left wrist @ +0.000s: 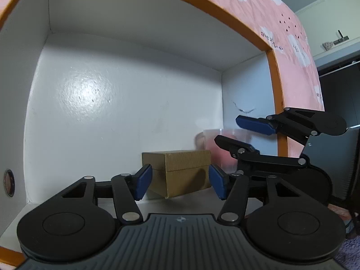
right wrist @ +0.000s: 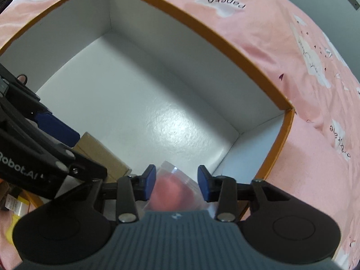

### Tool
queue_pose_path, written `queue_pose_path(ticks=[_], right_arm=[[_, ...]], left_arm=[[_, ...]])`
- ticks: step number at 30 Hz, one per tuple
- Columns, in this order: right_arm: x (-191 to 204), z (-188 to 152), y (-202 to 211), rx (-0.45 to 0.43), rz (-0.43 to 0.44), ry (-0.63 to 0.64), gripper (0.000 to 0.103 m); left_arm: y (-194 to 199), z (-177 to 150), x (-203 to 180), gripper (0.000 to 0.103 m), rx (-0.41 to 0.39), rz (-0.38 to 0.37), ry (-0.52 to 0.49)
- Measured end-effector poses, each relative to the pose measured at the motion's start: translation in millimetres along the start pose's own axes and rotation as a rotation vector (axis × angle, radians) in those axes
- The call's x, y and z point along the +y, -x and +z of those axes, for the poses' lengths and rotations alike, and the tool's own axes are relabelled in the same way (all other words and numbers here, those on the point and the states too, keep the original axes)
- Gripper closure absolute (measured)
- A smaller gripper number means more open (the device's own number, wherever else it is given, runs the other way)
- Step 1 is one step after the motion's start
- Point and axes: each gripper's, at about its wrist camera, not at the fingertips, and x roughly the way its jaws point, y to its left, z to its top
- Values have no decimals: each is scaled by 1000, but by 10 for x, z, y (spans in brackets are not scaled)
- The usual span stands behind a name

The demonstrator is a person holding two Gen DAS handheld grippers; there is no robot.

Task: Organize rigid objects
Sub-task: 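Open both tools to release the jar and gold box, then withdraw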

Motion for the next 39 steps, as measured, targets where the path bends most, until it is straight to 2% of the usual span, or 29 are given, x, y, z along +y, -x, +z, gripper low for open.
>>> queue_pose_path(ticks=[8, 10, 12, 16, 21, 28, 34, 39], right_arm=[[92, -146, 43, 59, 70, 52, 72], [71, -160, 71, 45, 61, 36, 73], [66, -193, 128, 33, 31, 25, 64], [70, -298, 280, 14, -53, 6, 64], [44, -438, 506, -29, -49, -28, 60], [113, -471, 630, -84, -58, -99, 58], [211, -557, 846, -142, -17, -206, 55], [364, -675, 1017, -203, 21, -278, 47]], left_arm=[[-116, 17, -151, 51, 3, -9, -20], [-140, 2, -180, 51, 3, -15, -22], [-173, -7, -209, 51, 3, -26, -24], [-212, -15, -277, 51, -7, 0, -45], [-214, -26, -335, 51, -19, 15, -61], [52, -202, -446, 51, -123, 86, -145], [404, -477, -541, 51, -215, 97, -223], [680, -731, -654, 50, -317, 100, -295]])
